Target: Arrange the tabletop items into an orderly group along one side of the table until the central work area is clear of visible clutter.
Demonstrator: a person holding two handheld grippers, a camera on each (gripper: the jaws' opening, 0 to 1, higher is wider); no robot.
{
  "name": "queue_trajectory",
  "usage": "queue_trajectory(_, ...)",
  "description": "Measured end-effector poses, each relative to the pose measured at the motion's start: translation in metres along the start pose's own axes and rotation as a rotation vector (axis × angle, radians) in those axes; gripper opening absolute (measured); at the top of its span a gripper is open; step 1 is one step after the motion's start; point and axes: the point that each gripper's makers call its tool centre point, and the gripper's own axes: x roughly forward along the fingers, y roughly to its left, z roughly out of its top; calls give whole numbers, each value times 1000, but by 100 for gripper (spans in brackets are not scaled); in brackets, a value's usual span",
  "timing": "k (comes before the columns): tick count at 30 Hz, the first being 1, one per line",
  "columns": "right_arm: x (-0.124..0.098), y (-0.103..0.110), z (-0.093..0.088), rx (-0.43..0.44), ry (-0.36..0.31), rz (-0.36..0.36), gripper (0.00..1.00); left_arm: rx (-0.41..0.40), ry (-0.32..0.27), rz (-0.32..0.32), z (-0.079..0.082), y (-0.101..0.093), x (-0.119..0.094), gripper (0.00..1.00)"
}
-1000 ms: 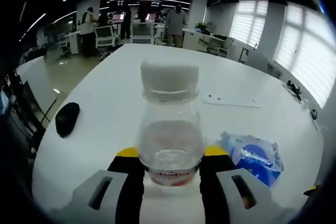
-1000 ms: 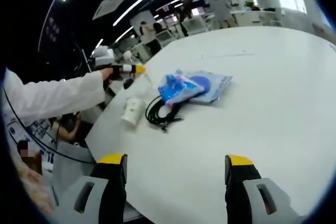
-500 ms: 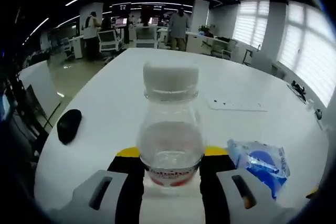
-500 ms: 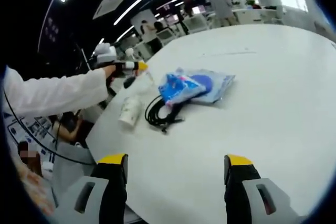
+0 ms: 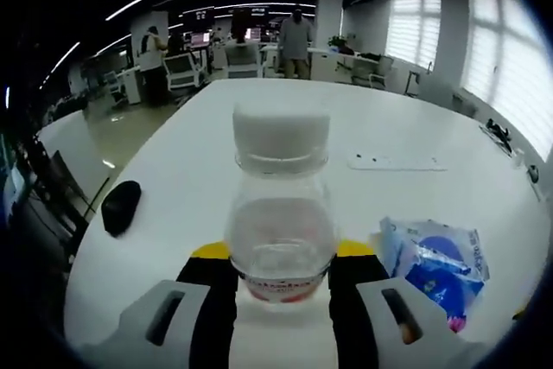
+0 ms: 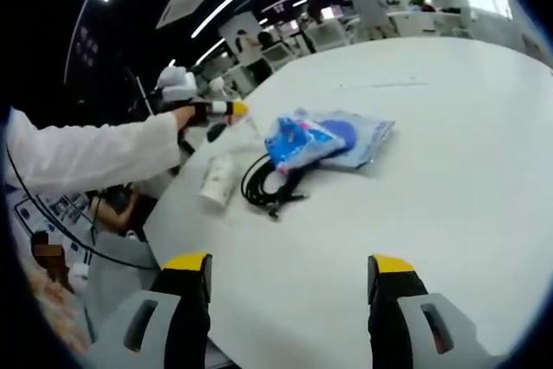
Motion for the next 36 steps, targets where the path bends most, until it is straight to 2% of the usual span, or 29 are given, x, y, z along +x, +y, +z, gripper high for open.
queue_trajectory(3,1,0,-2,1,-2,4,75,23,4,3,-3,-2,-1,40)
queue_trajectory(5,1,-1,-2,2,-1,4,75,5,18,2,-7,-1,0,40)
queue_trajectory(10,-4,-1,-5,8,-5,0,75,22,11,7,-9,-4,1,40)
queue_trajectory(14,-7,-4,-6,14,-9,-8,75,-12,18,-4,-10,-2,3,42)
queue_trajectory(16,-8,-4,-8,16,-10,-10,75,-17,25,0,-11,-1,3,49)
queue_trajectory(17,-9,-4,-8,17,-10,-11,75,-14,11,15,-9,1,2,59)
queue_trajectory(19,-10,-5,-9,16,-10,-13,75,-33,4,-2,-7,-2,0,73)
queue_trajectory(22,-10,-3,-9,13,-12,-10,75,-9,-7,-20,-5,-5,-13,70)
queue_trajectory(25,-10,-1,-8,5,-13,-5,75,-10,-21,-40,-3,-5,-21,76)
queue_trajectory(29,-9,5,-3,-17,-19,11,75,-7,-42,-68,-2,-4,-43,88)
queue_trajectory(30,-8,7,-2,-23,-20,14,75,-1,-39,-71,-3,1,-37,88)
queue_trajectory(35,-11,18,4,-51,-27,30,75,7,-55,-90,-6,9,-54,90)
queue_trajectory(36,-11,18,4,-56,-28,32,75,5,-58,-91,-11,6,-63,91)
